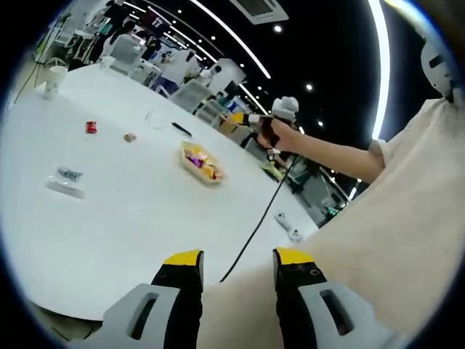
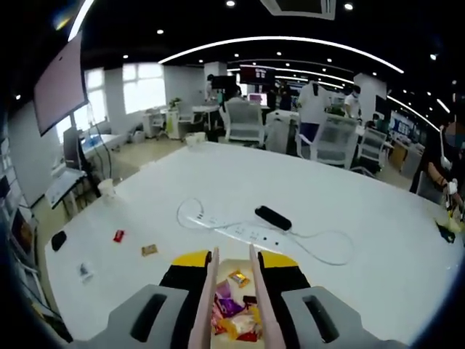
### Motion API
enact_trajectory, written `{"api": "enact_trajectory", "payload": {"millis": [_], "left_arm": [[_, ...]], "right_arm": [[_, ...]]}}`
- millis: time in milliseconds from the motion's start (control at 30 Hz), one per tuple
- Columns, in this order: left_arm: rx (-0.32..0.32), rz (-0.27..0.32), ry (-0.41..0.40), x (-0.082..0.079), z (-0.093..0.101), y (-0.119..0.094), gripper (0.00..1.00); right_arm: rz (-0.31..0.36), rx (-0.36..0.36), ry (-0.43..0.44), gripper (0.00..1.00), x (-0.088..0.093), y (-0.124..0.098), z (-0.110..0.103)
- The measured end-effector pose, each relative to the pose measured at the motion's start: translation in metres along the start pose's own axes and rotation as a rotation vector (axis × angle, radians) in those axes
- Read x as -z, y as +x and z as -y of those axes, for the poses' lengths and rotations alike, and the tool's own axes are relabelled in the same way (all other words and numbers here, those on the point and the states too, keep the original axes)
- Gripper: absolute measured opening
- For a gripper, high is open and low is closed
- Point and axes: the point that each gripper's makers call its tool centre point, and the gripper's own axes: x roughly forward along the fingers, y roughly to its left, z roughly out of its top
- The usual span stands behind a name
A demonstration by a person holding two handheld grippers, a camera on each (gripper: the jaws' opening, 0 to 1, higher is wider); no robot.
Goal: Place the target food into the container with the food tongs after gripping and lifting it, then release it inside without dropping or visibly crushing the food.
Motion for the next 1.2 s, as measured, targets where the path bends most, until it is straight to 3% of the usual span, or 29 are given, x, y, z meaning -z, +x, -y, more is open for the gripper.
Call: {"api": "enact_trajectory", "payload": {"millis": [367,833,1200], "left_arm": [[-0.011,0.014,-0.009,-0.002,-0.005,-0.005,0.37],[-0.027,0.035,-0.019,-0.006,-0.012,-0.013,0.37],[-0.044,0.050,-0.033,-0.006,-0.017,-0.020,0.37]], "right_arm": [[-0.014,-0.053,-0.004,0.26,0.000,0.014,-0.028],[-0.052,-0.148,-0.054,0.27,0.001,0.039,-0.085],[-0.091,-0.200,-0.098,0.27,0.005,0.052,-0.110]]}}
